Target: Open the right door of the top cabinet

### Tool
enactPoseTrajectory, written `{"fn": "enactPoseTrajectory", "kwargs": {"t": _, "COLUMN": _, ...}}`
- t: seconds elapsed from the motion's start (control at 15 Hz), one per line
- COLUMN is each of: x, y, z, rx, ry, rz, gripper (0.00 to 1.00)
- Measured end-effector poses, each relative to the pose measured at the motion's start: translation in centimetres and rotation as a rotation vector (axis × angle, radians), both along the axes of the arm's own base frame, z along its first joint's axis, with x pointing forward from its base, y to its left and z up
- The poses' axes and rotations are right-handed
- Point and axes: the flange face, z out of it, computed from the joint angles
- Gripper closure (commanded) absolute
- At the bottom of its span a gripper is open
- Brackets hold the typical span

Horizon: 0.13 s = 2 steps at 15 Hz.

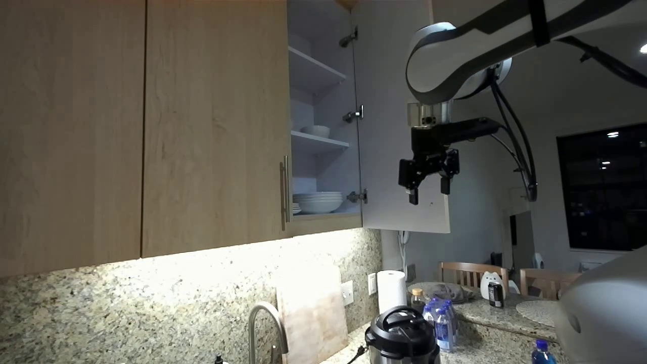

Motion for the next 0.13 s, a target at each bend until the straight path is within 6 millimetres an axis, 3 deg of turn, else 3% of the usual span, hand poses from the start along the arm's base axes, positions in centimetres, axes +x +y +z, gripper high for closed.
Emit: {"fn": "enactPoseTrajectory", "kwargs": {"t": 0.13, "x": 0.0, "y": 0.02, "z": 0.01, "rx": 0.001, "ry": -0.001, "rz": 0.002, "gripper": 0.0}}
